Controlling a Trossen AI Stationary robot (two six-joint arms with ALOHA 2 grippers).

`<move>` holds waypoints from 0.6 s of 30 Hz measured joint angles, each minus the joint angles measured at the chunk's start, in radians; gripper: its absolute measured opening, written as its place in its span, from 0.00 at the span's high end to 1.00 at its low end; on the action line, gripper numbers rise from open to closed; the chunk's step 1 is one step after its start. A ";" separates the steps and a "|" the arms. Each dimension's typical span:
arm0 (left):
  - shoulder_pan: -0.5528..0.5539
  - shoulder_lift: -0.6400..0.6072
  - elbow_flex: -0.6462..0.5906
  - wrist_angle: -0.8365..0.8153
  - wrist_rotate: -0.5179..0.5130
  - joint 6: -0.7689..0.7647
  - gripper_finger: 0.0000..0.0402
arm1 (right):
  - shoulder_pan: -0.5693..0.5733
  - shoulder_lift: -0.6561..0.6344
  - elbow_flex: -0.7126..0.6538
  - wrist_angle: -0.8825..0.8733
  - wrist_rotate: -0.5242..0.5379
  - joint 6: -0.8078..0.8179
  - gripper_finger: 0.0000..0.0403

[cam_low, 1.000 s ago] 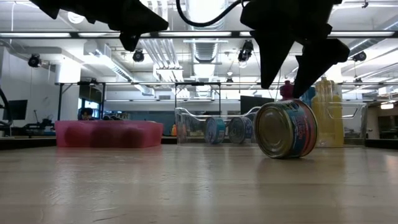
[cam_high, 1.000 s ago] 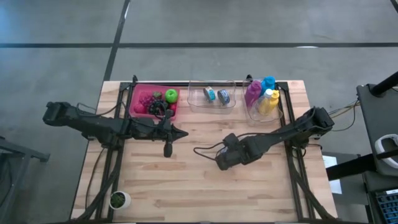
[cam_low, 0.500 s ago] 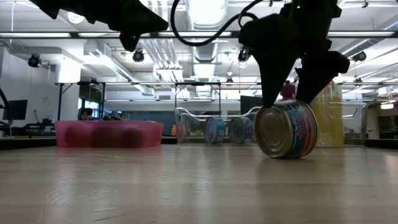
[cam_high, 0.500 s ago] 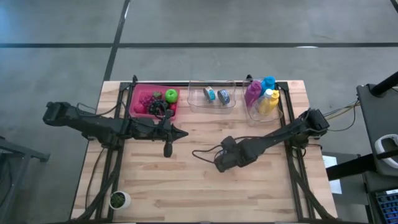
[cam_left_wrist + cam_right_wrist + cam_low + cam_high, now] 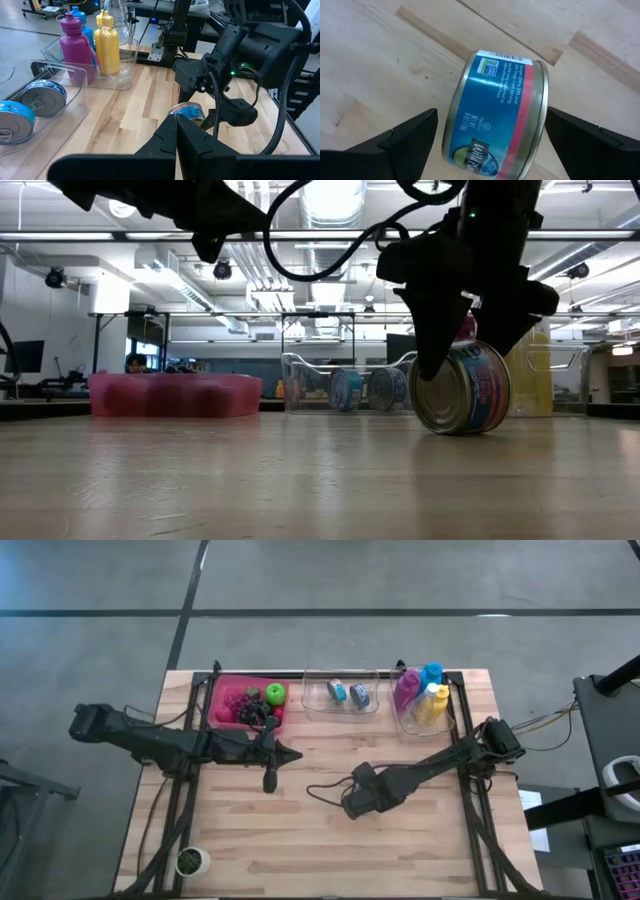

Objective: Pick & Place Food Item
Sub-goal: Put the blue pink tuna can into the left transparent bin

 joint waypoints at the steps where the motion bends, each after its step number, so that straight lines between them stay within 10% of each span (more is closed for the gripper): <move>1: 0.000 0.000 0.000 0.000 0.000 0.000 0.99 | 0.000 0.001 0.000 0.001 0.000 0.000 0.10; 18: 0.000 -0.104 -0.045 -0.050 0.072 0.078 0.99 | 0.000 0.001 0.000 0.002 0.000 0.000 0.10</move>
